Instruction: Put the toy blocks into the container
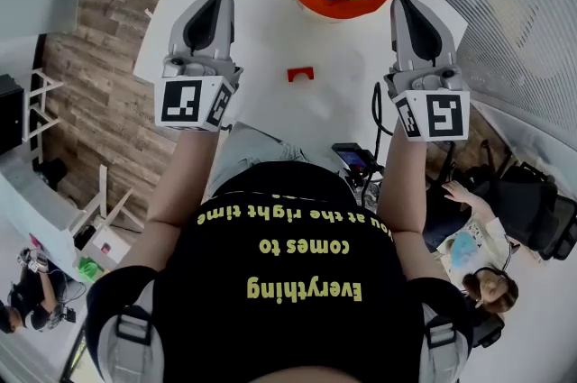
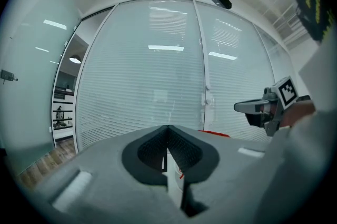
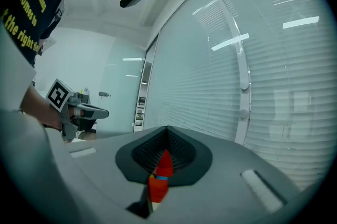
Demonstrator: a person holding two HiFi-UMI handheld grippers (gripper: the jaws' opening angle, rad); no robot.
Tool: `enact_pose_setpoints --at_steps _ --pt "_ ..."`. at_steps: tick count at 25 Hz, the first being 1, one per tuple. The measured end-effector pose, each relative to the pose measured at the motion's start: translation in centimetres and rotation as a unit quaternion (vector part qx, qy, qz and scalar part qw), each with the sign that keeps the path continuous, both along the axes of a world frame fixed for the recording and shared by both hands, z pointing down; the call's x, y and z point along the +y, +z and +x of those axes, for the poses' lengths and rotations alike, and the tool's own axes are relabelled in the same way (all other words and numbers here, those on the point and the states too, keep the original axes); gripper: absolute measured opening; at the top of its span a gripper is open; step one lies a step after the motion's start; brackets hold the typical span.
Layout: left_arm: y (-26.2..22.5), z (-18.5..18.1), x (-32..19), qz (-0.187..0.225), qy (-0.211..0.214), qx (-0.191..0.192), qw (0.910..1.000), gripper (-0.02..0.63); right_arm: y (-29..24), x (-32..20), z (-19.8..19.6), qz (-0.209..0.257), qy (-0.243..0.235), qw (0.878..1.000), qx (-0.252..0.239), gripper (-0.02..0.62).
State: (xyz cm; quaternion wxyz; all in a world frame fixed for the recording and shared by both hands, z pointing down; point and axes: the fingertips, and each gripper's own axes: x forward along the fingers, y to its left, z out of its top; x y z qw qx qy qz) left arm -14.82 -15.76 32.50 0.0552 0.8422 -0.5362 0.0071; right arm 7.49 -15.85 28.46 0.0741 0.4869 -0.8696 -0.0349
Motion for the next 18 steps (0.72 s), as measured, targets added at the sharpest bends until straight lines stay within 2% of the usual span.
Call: enact_pose_setpoints --at_steps 12,18 --pt "-1.7 0.2 2.2 0.019 0.007 -0.005 0.9998 0.000 -1.6 3.6 1.1 0.020 0.016 0.999 -0.021 0.006" --pt "-1.9 0.5 2.9 0.021 0.012 -0.004 0.9997 0.000 -1.1 4.8 0.8 0.012 0.003 1.000 -0.022 0.006"
